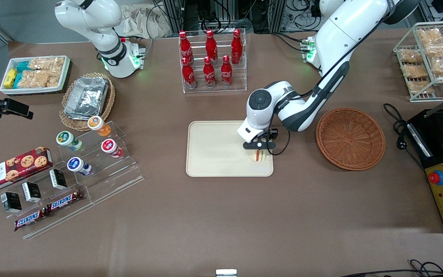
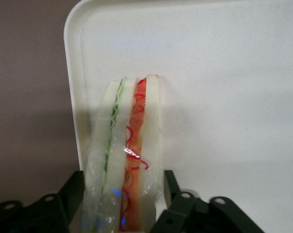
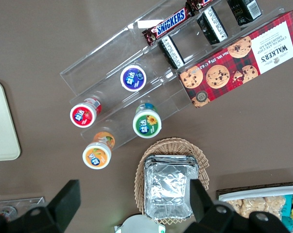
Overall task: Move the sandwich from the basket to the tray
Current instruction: 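Set the sandwich on the tray and open the left gripper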
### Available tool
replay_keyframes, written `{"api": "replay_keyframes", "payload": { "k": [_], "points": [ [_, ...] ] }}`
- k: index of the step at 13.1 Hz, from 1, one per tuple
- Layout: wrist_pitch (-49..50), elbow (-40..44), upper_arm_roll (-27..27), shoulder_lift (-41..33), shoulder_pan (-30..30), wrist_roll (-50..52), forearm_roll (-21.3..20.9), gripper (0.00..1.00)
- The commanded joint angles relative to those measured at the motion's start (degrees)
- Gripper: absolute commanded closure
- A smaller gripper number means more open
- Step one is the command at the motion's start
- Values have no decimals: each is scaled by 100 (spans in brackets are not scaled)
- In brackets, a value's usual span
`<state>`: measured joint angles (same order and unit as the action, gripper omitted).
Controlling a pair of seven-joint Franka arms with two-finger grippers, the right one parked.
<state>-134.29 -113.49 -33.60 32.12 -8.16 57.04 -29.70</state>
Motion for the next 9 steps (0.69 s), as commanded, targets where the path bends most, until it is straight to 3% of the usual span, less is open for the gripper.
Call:
{"api": "replay_keyframes", "payload": {
  "k": [1, 7, 9],
  "points": [
    [51, 142, 3, 40, -27, 167, -159, 0],
    [586, 292, -41, -223, 16, 105, -37, 0],
    [1051, 571, -103, -557, 25, 53, 436, 0]
  ]
}}
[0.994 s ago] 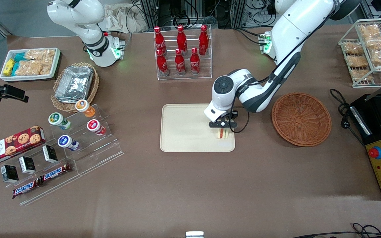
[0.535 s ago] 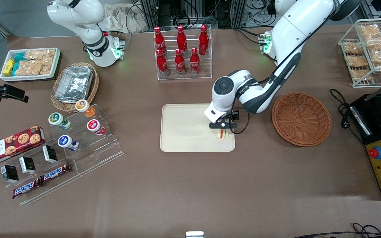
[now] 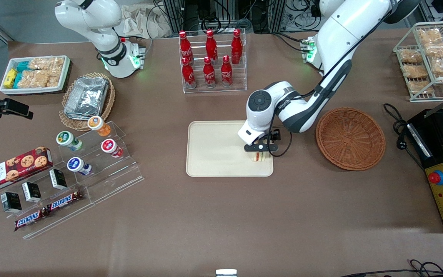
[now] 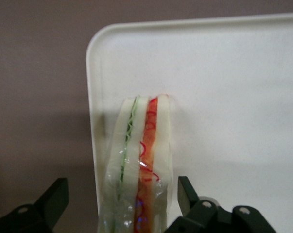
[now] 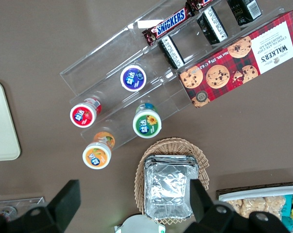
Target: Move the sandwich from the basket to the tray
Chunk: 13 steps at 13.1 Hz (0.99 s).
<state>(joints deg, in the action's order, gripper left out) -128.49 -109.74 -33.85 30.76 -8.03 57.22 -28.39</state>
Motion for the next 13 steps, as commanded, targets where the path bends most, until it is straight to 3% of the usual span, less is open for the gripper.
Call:
{"api": "replay_keyframes", "payload": {
  "k": [1, 5, 8, 11, 13],
  "points": [
    [831, 451, -86, -544, 12, -52, 517, 0],
    [2010, 1523, -52, -1123, 29, -62, 1299, 0],
    [2827, 1972, -51, -1738, 494, -62, 1713, 0],
    [3049, 2062, 10, -2406, 1022, -114, 2135, 0],
    [3198, 2070, 788, -2802, 752, -333, 2293, 0]
  ]
}}
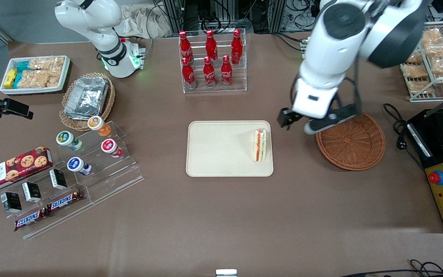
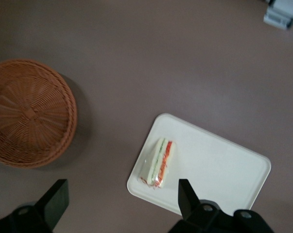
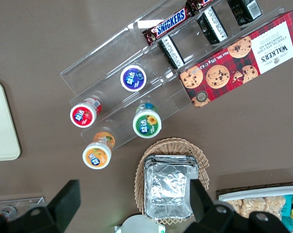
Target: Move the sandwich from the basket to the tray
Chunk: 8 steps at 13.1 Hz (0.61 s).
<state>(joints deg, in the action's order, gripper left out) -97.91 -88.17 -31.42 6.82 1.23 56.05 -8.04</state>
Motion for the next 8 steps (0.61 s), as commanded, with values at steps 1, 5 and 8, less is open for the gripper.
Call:
{"api": "replay_keyframes", "payload": {
  "k": [1, 5, 8],
  "points": [
    [184, -95, 1019, -592, -393, -548, 381, 0],
    [1035, -104, 2454, -1155, -694, -2847, 812, 0],
    [1344, -104, 3122, -1236, -694, -4659, 830, 0]
  ]
}}
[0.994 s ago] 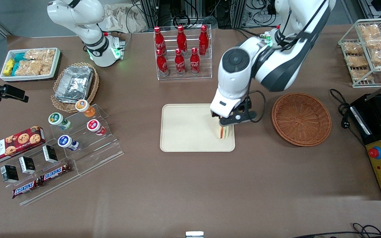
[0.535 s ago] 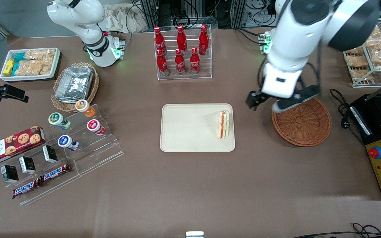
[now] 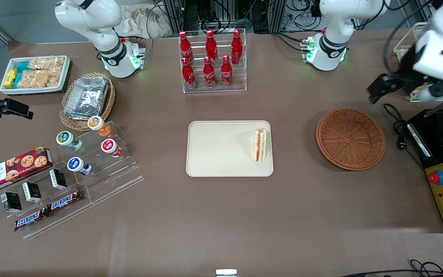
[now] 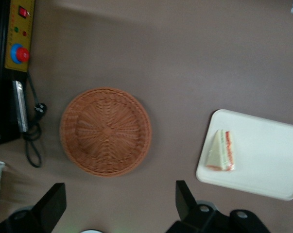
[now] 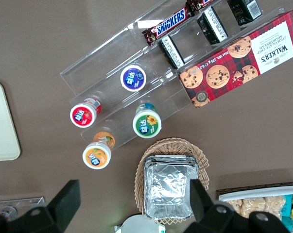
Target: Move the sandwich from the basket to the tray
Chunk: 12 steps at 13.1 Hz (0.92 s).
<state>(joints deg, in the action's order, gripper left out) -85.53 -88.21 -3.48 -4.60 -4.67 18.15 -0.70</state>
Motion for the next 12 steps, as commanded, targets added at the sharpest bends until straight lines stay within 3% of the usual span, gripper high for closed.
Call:
{"api": "replay_keyframes", "payload": {
  "k": [1, 3, 12],
  "points": [
    [159, -92, 505, -85, -104, -1440, 97, 0],
    [247, -92, 585, -59, -104, -1990, 18, 0],
    [238, -91, 699, 73, -78, -2422, 0, 0]
  ]
}}
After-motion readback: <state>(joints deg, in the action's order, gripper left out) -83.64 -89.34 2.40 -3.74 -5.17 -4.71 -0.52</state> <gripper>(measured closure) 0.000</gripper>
